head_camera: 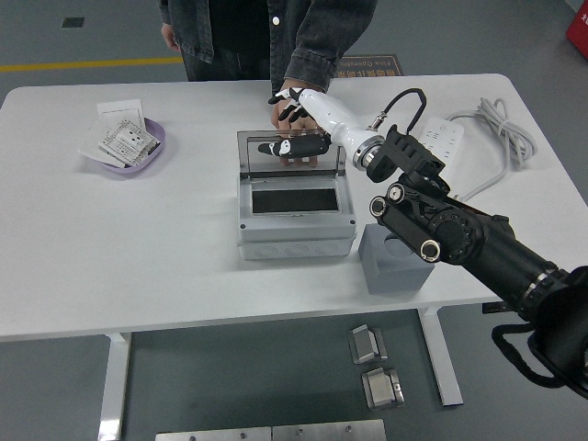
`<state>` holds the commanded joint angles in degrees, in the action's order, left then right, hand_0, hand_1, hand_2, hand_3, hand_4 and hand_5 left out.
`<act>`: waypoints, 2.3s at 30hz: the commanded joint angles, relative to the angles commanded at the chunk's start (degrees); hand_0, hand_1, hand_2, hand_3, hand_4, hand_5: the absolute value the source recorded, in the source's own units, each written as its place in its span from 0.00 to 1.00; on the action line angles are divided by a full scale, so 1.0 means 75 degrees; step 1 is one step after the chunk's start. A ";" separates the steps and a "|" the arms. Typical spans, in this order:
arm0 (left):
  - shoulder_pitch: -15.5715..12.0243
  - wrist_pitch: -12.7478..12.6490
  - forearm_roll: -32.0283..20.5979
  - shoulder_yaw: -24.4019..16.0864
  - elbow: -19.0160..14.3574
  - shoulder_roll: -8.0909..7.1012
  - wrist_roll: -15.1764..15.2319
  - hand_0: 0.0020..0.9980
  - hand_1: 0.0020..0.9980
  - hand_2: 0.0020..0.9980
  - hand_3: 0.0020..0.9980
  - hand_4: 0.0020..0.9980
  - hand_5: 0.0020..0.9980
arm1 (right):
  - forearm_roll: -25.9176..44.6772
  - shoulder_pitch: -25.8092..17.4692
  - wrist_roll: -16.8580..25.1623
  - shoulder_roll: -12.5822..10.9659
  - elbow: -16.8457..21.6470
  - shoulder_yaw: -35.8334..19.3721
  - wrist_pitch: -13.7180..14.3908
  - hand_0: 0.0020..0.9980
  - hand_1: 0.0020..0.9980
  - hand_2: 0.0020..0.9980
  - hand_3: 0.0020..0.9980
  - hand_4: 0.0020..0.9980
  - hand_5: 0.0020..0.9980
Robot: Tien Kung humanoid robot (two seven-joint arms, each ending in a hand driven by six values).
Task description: Pick up the cylinder from the cube,place it in the box,flap close box
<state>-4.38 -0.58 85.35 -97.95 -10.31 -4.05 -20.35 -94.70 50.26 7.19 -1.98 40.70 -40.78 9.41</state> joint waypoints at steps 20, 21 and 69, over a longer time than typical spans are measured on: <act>-0.0032 -0.0007 -0.0072 0.0039 0.0000 0.0019 0.0053 0.62 0.61 0.56 0.59 0.67 0.26 | -0.0320 -0.0808 -0.0111 -0.0964 0.1934 0.0332 0.0101 0.70 0.61 0.65 0.79 0.96 0.48; -0.0036 -0.0008 -0.0075 0.0038 0.0000 0.0020 0.0055 0.62 0.61 0.56 0.59 0.67 0.26 | -0.0344 -0.0867 -0.0129 -0.1036 0.2068 0.0341 0.0101 0.70 0.61 0.65 0.79 0.96 0.48; -0.0194 -0.0016 -0.0168 0.0005 0.0000 0.0143 0.0091 0.62 0.61 0.56 0.59 0.67 0.26 | -0.0647 -0.5408 -0.0006 -0.1919 0.6278 -0.3824 0.0142 0.69 0.59 0.64 0.79 0.95 0.48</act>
<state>-5.83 -0.70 84.09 -97.91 -10.31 -2.98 -19.67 -99.56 9.70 7.14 -16.38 87.78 -69.46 10.48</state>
